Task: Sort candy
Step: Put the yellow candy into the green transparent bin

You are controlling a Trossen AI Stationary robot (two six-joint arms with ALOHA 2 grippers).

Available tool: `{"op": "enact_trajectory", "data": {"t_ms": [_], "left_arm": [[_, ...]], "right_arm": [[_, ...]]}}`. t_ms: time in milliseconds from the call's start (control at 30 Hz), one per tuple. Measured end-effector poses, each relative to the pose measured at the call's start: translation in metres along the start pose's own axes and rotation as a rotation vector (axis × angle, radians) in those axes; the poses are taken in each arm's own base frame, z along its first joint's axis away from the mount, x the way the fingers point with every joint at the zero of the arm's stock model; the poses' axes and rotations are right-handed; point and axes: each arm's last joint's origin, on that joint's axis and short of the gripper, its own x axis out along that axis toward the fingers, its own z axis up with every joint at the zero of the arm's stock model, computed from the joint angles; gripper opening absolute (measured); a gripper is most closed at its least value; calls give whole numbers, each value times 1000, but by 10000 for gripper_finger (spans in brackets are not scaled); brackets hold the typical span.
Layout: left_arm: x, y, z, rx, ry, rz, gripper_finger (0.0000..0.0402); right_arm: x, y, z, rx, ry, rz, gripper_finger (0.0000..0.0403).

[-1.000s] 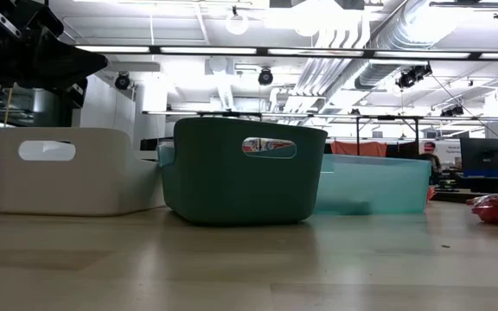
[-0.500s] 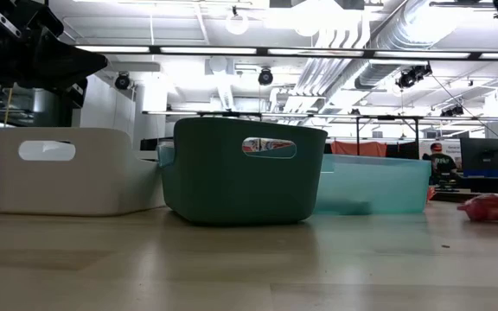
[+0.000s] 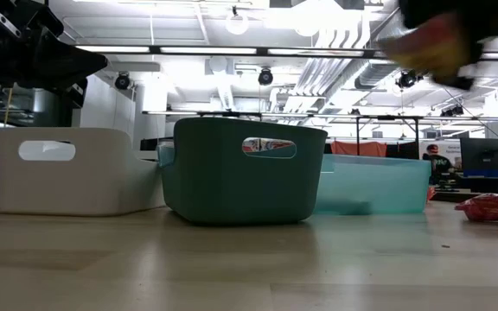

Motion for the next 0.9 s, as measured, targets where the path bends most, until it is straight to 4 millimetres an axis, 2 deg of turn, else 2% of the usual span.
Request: {"op": "enact_trajectory", "data": {"t_ms": [100,200,300,467,567,700,800,900], "left_arm": [[0,0,0,0,0,0,1],[0,0,0,0,0,0,1],[0,0,0,0,0,0,1],[0,0,0,0,0,0,1],[0,0,0,1,0,0,1],[0,0,2,2,-23,12,1],[-1,-2,15,-163,-159,-20,1],[-5,-1,30,-257,-339,52,1]], "right_arm": [[13,-16,21,-45,-66,-65,0],[21,-26,39,-78,-103,-32,0],[25,-25,58,-163,-224,68,0],[19,-10,86,-520,-540,176,0],[12,-2,95,-620,-695,203,0],[9,-2,99,-597,-750,203,0],[9,-3,100,-582,-747,201,0],[10,-3,100,-580,-744,199,0]]}}
